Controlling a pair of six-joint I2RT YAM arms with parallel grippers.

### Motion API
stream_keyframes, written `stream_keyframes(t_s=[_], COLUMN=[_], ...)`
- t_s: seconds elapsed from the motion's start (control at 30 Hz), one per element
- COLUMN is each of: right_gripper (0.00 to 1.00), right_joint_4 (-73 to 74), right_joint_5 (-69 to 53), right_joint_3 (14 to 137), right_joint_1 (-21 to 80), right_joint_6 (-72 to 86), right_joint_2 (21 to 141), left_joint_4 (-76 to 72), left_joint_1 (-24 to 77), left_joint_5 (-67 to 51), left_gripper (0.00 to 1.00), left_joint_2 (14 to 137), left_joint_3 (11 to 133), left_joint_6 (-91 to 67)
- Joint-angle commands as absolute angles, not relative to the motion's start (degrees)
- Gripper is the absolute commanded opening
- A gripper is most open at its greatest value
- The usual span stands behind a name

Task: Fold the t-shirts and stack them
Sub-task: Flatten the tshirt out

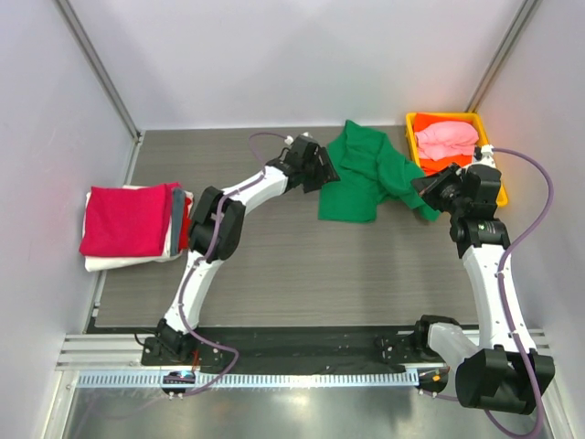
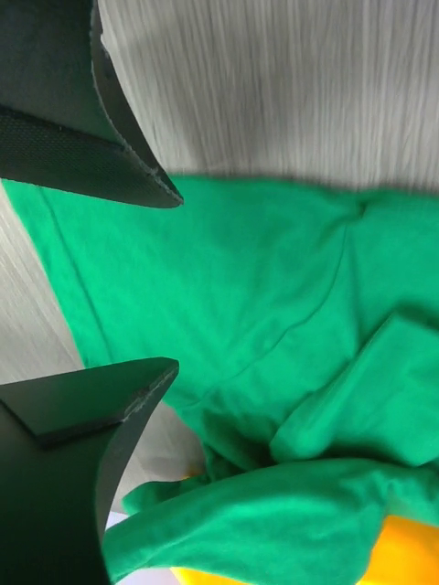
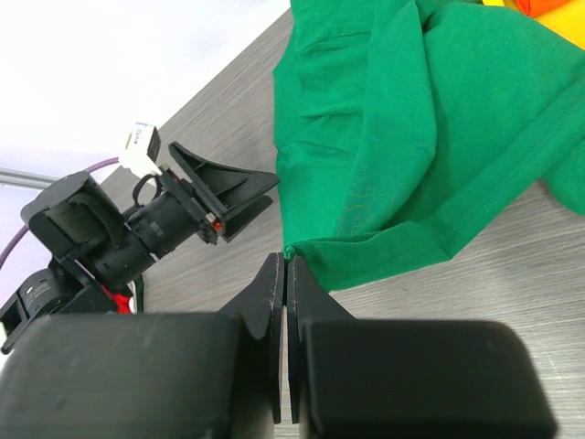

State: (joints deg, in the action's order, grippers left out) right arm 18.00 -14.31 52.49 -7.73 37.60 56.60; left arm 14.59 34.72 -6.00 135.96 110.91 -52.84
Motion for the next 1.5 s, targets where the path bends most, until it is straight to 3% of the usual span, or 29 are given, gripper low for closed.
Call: stream_keyframes(t_s=[0.0, 0.17, 0.67, 0.93, 1.07, 1.47], right_gripper=[0.01, 0.01, 0.01, 0.01, 0.01, 0.01], right_joint_4=[15.64, 15.64, 15.64, 16.08, 16.17, 16.43], right_joint_5=[-15.2, -15.64, -16.88, -17.58, -18.02, -18.9], right_joint_3=[52.91, 53.0, 52.03, 51.24, 50.19, 46.14], right_joint_1=[-7.82, -7.82, -7.82, -7.82, -7.82, -7.82], right_joint_6=[37.09, 37.27, 38.41, 38.85, 39.29, 38.41], right_joint_2=[54.93, 54.58, 53.79, 52.47, 51.77, 49.92], left_joint_4=[18.81, 24.77, 39.89, 38.76, 35.79, 32.25], left_joint_1=[35.42, 35.51, 37.71, 38.76, 40.34, 42.1], left_joint_5=[-7.73, -4.67, 8.52, 8.08, 9.49, 8.79], left_gripper=[0.66, 0.67, 0.71, 0.68, 0.68, 0.67], left_joint_2=[139.56, 143.08, 139.85, 130.35, 123.33, 89.76], left_joint_3=[114.34, 119.7, 120.16, 99.87, 84.17, 51.88], left_joint_6=[-52.56, -51.42, -44.12, -40.7, -41.31, -45.35])
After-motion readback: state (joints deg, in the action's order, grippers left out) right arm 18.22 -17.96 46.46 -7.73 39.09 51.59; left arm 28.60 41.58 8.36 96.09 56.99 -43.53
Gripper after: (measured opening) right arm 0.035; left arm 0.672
